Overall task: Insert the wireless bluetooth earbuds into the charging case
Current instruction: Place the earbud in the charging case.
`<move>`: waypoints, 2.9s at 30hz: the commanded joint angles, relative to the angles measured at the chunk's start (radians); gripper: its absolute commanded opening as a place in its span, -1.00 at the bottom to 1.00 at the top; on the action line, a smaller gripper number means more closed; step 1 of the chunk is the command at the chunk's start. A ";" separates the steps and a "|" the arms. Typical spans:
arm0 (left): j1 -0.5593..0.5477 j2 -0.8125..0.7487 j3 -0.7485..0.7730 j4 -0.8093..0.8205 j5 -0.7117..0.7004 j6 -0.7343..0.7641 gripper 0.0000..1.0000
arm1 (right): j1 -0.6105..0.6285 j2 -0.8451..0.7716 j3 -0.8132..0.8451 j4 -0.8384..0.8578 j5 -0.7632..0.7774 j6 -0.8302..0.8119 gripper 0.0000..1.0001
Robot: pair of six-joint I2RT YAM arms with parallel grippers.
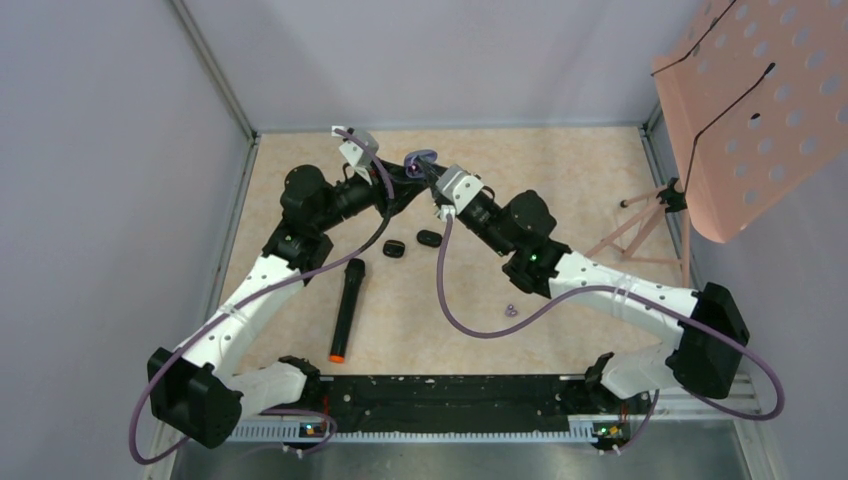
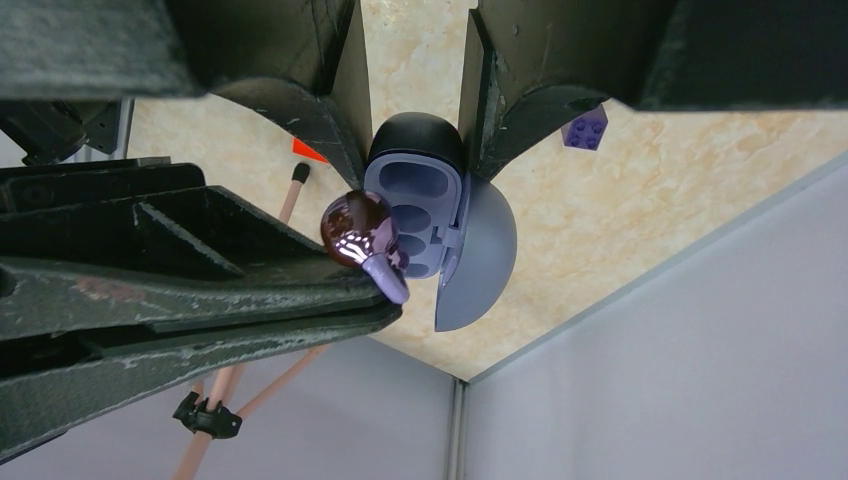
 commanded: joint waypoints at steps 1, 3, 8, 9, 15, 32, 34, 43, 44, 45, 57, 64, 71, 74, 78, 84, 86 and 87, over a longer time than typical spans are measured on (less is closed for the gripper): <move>-0.005 -0.033 0.044 0.063 -0.002 -0.013 -1.00 | 0.016 0.017 0.012 0.061 0.006 0.026 -1.00; -0.004 -0.034 0.044 0.065 0.000 -0.013 -1.00 | 0.017 0.019 0.013 0.059 0.008 0.027 -1.00; -0.005 -0.032 0.048 0.061 -0.009 -0.025 -1.00 | 0.017 0.024 0.013 0.048 0.012 0.022 -1.00; -0.005 -0.033 0.052 0.061 -0.007 -0.022 -1.00 | 0.016 0.026 0.012 0.047 0.013 0.021 -1.00; -0.005 -0.031 0.051 0.060 -0.008 -0.026 -1.00 | 0.017 0.027 0.009 0.040 0.022 0.011 -1.00; -0.004 -0.016 0.057 0.057 -0.021 -0.022 -1.00 | 0.014 0.026 0.010 -0.005 0.005 0.018 -1.00; -0.004 -0.018 0.055 0.059 -0.031 -0.021 -1.00 | 0.015 0.021 0.014 -0.026 0.002 0.018 -1.00; -0.004 -0.015 0.053 0.061 -0.054 -0.010 -1.00 | 0.015 0.010 0.008 -0.043 0.017 -0.002 -1.00; -0.003 -0.014 0.052 0.063 -0.050 -0.006 -1.00 | 0.015 0.010 0.010 -0.047 0.016 0.000 -1.00; -0.004 -0.014 0.050 0.061 -0.047 -0.003 -1.00 | 0.014 0.010 0.011 -0.055 0.012 0.001 -1.00; -0.004 -0.015 0.037 0.061 -0.035 0.012 -1.00 | -0.004 -0.037 0.033 -0.129 0.000 0.019 -0.62; -0.003 -0.008 0.020 0.088 -0.028 0.016 -1.00 | -0.019 -0.050 0.040 -0.160 -0.060 0.060 -0.52; -0.004 -0.015 0.013 0.081 -0.008 0.051 -1.00 | -0.047 -0.069 0.092 -0.245 -0.095 0.172 -0.45; -0.002 -0.025 0.000 0.070 -0.002 0.074 -1.00 | -0.083 -0.075 0.158 -0.342 -0.153 0.252 -0.45; -0.001 -0.037 -0.015 0.056 0.041 0.131 -1.00 | -0.136 -0.070 0.249 -0.502 -0.240 0.327 -0.46; 0.003 -0.044 -0.018 0.041 0.083 0.166 -1.00 | -0.184 -0.069 0.288 -0.635 -0.335 0.365 -0.61; 0.002 -0.043 -0.017 0.037 0.086 0.164 -1.00 | -0.189 -0.070 0.291 -0.649 -0.360 0.375 -0.63; 0.002 -0.042 -0.017 0.036 0.090 0.164 -1.00 | -0.189 -0.069 0.299 -0.662 -0.378 0.375 -0.62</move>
